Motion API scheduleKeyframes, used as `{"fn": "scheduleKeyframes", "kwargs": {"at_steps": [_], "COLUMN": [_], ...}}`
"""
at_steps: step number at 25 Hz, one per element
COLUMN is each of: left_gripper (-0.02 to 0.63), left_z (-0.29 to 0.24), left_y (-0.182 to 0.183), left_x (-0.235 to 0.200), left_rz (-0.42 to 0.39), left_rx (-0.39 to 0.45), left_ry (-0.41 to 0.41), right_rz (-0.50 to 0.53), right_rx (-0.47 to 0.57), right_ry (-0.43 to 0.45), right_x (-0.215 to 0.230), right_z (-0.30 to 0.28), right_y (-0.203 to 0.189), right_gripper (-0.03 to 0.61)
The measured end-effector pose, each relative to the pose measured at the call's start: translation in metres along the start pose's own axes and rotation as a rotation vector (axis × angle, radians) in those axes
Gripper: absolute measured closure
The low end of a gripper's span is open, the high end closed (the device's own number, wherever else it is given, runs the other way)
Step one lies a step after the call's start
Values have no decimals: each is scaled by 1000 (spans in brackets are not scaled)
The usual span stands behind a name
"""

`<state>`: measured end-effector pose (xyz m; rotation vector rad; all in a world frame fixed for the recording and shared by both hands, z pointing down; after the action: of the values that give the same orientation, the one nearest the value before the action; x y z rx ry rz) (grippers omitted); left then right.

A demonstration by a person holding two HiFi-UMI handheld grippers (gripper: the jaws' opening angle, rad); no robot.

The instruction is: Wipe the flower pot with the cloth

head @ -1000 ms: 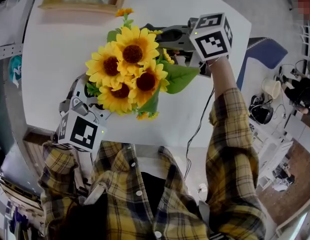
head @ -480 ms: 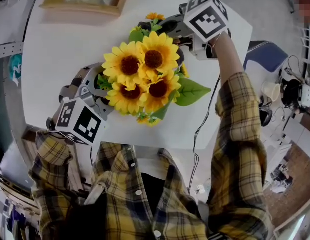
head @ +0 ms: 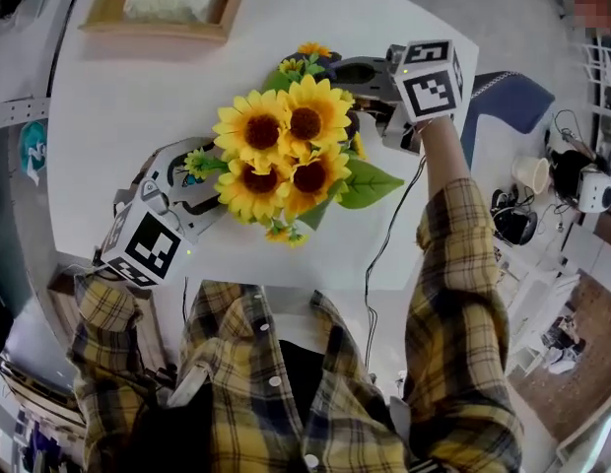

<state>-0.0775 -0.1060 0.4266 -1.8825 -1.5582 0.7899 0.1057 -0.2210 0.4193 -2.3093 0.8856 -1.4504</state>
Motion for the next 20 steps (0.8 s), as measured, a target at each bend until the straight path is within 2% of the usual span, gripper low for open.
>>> {"fn": "scheduleKeyframes", "kwargs": {"at_steps": [2,5,7,10,14,17,20], "left_gripper": [282,282,284,326,395,422,504], "left_z": [16,41,56,77,105,124,143], "left_y": [-1,5,17,44,87,116,142], "left_x": [3,13,25,40,58,73,86], "left_rz": [113,339,421,440,418,394,370], "left_rx": [43,200,288,396,527,592,641], "left_ry": [33,42,55,95,130,148,208], "right_rz": [4,31,58,97,168,204,224], "right_rx": [107,248,323,439,570,647,693], "right_ry": [-65,-161,-229,-337,-464,-542,-605], "right_x": [-9,-33,-55,-96,-160,-207,-248], "right_z": [24,55,73,99,124,132,138], "right_y": [-5,-13,-19,-29,-36,-40,-47], "right_gripper": [543,543,543,543,543,543,543]}}
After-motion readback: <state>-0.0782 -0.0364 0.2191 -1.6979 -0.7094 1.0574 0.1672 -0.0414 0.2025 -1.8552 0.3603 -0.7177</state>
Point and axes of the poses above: the fingertips, and each gripper's own axes: z backward along the fingers, x to its right, y out of its top, the point moved 5 cm from there along z, backward along the fingers, and after that the axes turned 4 degrees about -x, right-handed, at the moved point
